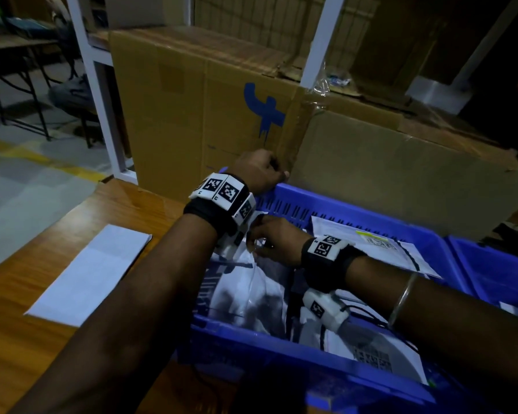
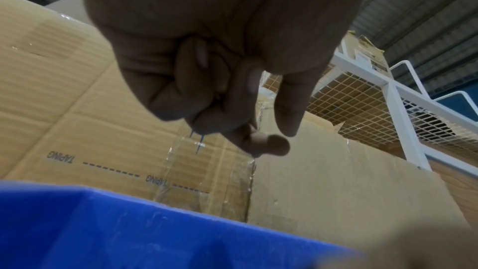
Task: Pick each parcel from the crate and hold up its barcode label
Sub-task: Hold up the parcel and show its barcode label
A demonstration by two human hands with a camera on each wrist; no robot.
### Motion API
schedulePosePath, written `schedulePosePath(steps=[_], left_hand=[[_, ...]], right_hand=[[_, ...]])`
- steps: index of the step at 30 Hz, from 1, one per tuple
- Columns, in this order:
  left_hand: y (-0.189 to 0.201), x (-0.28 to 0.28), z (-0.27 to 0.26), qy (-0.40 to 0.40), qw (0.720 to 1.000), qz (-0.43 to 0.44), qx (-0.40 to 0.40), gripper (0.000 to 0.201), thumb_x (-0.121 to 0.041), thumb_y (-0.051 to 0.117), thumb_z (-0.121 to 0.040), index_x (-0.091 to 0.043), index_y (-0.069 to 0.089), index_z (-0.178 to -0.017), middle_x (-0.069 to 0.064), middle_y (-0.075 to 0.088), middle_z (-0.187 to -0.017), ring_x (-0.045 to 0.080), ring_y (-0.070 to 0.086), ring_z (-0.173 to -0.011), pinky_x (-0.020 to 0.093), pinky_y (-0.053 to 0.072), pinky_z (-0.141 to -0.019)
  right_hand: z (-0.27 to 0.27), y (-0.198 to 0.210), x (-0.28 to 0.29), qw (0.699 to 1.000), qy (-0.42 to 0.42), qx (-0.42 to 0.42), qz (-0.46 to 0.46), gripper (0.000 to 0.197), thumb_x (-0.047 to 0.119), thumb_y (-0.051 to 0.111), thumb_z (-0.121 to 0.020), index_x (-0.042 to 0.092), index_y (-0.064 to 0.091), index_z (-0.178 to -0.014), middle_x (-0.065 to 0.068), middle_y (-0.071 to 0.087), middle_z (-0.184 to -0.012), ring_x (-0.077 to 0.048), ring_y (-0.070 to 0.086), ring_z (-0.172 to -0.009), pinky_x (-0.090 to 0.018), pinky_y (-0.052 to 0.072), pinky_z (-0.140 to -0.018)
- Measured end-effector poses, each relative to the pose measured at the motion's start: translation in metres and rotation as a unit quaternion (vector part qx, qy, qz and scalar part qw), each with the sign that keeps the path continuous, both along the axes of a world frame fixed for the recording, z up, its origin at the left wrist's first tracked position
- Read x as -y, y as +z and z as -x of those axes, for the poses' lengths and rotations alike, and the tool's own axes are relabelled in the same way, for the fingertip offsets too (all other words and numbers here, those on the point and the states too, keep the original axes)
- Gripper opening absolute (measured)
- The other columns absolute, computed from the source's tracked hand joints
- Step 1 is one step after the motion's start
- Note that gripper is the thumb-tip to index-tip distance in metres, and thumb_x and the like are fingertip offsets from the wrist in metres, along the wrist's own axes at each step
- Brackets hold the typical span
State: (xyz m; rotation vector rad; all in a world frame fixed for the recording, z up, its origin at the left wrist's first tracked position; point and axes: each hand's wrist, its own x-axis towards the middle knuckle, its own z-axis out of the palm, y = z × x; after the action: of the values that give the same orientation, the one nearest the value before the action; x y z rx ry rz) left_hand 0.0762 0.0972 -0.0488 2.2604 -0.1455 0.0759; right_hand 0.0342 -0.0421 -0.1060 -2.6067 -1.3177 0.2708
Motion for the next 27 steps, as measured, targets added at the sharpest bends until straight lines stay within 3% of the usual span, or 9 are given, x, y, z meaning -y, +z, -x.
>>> schedulePosePath(steps=[5,9,14,17,19,21,23,25,27], left_hand=[[0.005,-0.004,0.005,-0.018,0.999,0.004,0.029,0.022,-0.037,0.062,-0.091,-0.015,0.067,-0.095,0.007,0.072,-0.079,0.021,0.067,-0.079,0.031,0.052,-0.068],[0.012,-0.005,0.013,-0.065,0.995,0.019,0.071,0.029,-0.044,0.06,-0.091,-0.017,0.068,-0.093,0.003,0.07,-0.08,0.017,0.066,-0.074,0.032,0.051,-0.067],[0.028,-0.004,0.029,-0.128,0.979,0.14,0.075,0.043,-0.056,0.055,-0.088,-0.015,0.063,-0.077,0.008,0.063,-0.07,0.026,0.064,-0.068,0.037,0.049,-0.068],[0.035,-0.005,0.036,-0.132,0.971,0.185,0.072,0.03,-0.035,0.06,-0.093,-0.007,0.065,-0.087,0.007,0.064,-0.072,0.015,0.063,-0.066,0.02,0.047,-0.062],[0.035,-0.008,0.036,-0.116,0.977,0.164,0.074,0.025,-0.028,0.066,-0.09,-0.005,0.067,-0.099,0.004,0.068,-0.081,0.004,0.064,-0.068,0.011,0.045,-0.061],[0.03,-0.011,0.031,-0.107,0.983,0.12,0.084,0.027,-0.032,0.074,-0.083,-0.013,0.068,-0.101,-0.002,0.068,-0.084,-0.002,0.063,-0.071,0.01,0.045,-0.062],[0.028,-0.014,0.028,-0.102,0.989,0.071,0.085,0.032,-0.039,0.08,-0.075,-0.02,0.068,-0.098,-0.006,0.068,-0.085,0.002,0.064,-0.075,0.02,0.049,-0.066],[0.025,-0.015,0.022,-0.092,0.991,0.032,0.09,0.033,-0.04,0.08,-0.074,-0.018,0.07,-0.097,-0.002,0.069,-0.088,0.009,0.066,-0.08,0.03,0.051,-0.069],[0.024,-0.015,0.021,-0.078,0.991,0.008,0.11,0.03,-0.04,0.077,-0.079,-0.012,0.07,-0.089,0.004,0.068,-0.081,0.015,0.064,-0.075,0.031,0.046,-0.064]], right_hand=[[-0.008,0.026,0.013,0.998,-0.022,0.024,-0.06,0.008,0.005,0.058,-0.088,0.003,0.066,-0.092,-0.013,0.066,-0.089,-0.025,0.057,-0.075,-0.036,0.047,-0.07],[-0.009,0.049,0.024,0.995,-0.041,0.061,-0.072,0.016,0.011,0.054,-0.096,-0.001,0.063,-0.102,-0.02,0.067,-0.099,-0.036,0.062,-0.089,-0.042,0.043,-0.076],[-0.022,0.078,0.036,0.992,-0.067,0.072,-0.082,0.029,0.011,0.054,-0.096,0.005,0.059,-0.123,-0.018,0.064,-0.121,-0.034,0.061,-0.109,-0.039,0.047,-0.089],[-0.027,0.093,0.039,0.987,-0.086,0.09,-0.104,0.033,0.011,0.054,-0.096,0.012,0.055,-0.129,-0.016,0.066,-0.118,-0.033,0.062,-0.103,-0.039,0.048,-0.082],[-0.028,0.102,0.04,0.984,-0.097,0.084,-0.122,0.036,0.014,0.055,-0.098,0.016,0.052,-0.134,-0.01,0.066,-0.117,-0.026,0.062,-0.101,-0.037,0.048,-0.081],[-0.031,0.107,0.042,0.983,-0.092,0.075,-0.141,0.021,0.019,0.054,-0.099,0.012,0.055,-0.119,-0.009,0.066,-0.11,-0.027,0.062,-0.097,-0.041,0.05,-0.081],[-0.036,0.111,0.044,0.979,-0.099,0.078,-0.16,0.01,0.018,0.053,-0.098,0.009,0.051,-0.101,-0.009,0.062,-0.095,-0.032,0.059,-0.089,-0.048,0.05,-0.079],[-0.039,0.114,0.047,0.974,-0.108,0.078,-0.182,0.012,0.017,0.053,-0.098,0.008,0.048,-0.094,-0.007,0.056,-0.087,-0.032,0.054,-0.083,-0.045,0.047,-0.076],[-0.041,0.116,0.048,0.969,-0.113,0.072,-0.209,0.013,0.018,0.054,-0.099,0.008,0.048,-0.094,-0.006,0.054,-0.085,-0.028,0.051,-0.079,-0.041,0.044,-0.072]])
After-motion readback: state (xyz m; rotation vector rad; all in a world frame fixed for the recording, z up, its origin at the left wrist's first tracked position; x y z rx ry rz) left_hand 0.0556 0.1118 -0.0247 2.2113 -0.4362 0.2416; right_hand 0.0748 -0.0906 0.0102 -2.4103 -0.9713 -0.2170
